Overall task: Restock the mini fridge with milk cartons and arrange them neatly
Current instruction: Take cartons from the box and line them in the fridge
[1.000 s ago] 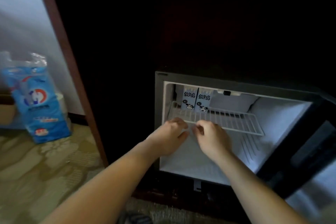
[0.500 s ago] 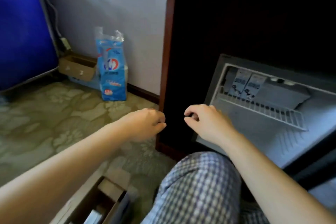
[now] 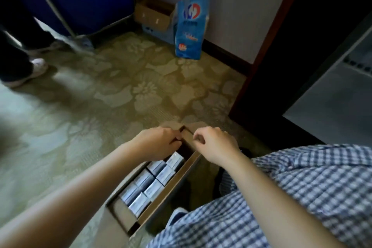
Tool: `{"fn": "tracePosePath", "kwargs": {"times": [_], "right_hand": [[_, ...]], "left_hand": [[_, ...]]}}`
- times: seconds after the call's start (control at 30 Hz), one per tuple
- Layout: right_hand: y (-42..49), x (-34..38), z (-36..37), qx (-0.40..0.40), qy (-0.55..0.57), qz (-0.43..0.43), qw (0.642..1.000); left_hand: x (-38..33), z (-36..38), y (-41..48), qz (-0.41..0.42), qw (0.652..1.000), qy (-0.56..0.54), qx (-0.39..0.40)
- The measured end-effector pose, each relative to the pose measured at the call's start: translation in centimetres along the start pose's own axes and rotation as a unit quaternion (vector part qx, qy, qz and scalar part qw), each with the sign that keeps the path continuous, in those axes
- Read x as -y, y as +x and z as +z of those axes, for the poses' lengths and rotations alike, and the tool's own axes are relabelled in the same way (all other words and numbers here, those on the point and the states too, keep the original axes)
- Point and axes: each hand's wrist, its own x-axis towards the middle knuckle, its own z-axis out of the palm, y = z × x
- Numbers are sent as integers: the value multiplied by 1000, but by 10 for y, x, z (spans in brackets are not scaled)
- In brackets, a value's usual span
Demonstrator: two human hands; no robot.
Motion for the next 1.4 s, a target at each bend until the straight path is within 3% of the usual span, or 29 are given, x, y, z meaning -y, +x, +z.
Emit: {"fn": "tracePosePath", "kwargs": {"times": [0.17, 0.33, 0.57, 0.73, 0.87, 1.07, 1.2, 1.4], "right_hand": [[7, 9, 42, 66, -44, -13, 997], [23, 12, 67, 158, -62, -67, 983], [55, 25, 108, 156, -105, -81, 979], [69, 23, 120, 163, -124, -54, 977], [78, 23, 123, 155, -174, -52, 971], [83, 18, 122, 138, -157, -1, 978], [83, 22, 126, 117, -196, 1, 974], [86, 22, 128, 134, -214, 1, 968]], "left_hand": [[34, 78, -3, -76, 992, -99, 2], [44, 133, -10, -157, 983, -93, -37], [51, 158, -9, -157, 983, -59, -76], [57, 166, 8, -161, 979, 56, -116], [61, 161, 21, -168, 972, 81, -143], [61, 156, 28, -162, 973, 108, -124], [53, 144, 32, -187, 972, 128, -67], [49, 144, 31, -177, 973, 122, -83]]}}
